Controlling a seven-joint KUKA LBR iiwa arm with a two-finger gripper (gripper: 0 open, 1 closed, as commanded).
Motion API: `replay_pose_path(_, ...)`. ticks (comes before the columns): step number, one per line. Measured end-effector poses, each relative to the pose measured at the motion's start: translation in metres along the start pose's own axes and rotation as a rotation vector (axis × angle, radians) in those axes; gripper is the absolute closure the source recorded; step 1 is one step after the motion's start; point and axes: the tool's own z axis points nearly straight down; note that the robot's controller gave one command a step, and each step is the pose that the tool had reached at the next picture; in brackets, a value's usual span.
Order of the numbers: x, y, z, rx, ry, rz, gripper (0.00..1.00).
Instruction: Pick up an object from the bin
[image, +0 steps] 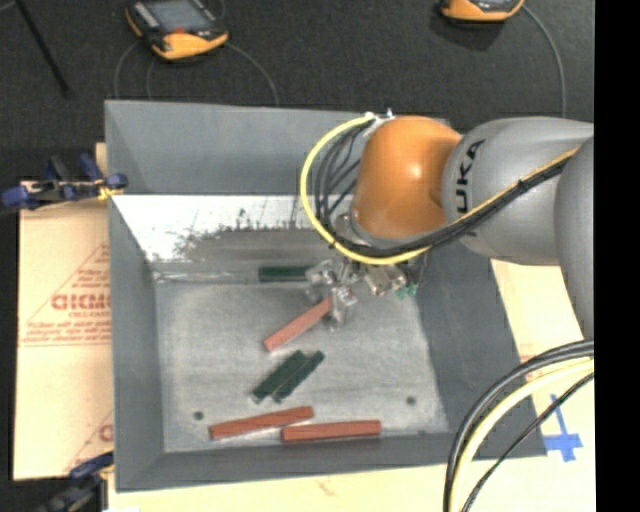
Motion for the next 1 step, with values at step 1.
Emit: replay_pose_path(1,-0.0004,-0.0001,-0.0136,0.001,-0.002,0.000,1.00)
